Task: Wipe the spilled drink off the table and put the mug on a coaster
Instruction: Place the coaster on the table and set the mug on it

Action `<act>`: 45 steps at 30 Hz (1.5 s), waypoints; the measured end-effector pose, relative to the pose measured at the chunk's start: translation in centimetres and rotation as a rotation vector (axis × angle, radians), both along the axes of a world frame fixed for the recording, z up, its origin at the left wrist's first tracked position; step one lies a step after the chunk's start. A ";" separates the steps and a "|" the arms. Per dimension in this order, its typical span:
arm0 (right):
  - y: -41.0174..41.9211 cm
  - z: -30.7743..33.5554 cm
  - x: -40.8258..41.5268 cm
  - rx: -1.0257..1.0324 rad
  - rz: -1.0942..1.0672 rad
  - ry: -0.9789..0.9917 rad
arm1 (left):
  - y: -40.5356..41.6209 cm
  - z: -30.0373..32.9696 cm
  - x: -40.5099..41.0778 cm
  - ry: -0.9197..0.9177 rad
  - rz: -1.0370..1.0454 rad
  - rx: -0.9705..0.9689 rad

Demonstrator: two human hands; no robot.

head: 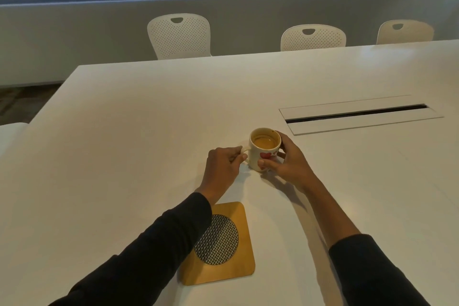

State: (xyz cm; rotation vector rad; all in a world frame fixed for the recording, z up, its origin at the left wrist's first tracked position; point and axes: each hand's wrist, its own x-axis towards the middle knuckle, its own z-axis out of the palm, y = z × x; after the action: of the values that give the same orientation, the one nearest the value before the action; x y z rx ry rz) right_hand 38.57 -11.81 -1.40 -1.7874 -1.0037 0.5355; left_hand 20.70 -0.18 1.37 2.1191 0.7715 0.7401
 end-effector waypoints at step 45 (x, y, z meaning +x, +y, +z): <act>-7.7 0.3 -20.8 0.231 -0.006 -0.057 | -5.9 -0.7 -20.3 -0.149 0.050 -0.033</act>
State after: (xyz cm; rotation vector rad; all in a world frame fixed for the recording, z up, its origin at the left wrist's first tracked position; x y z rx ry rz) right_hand 17.81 -19.54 -1.13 -1.6070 -1.0545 0.3503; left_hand 0.44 -6.12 0.71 1.9961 0.7536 0.8948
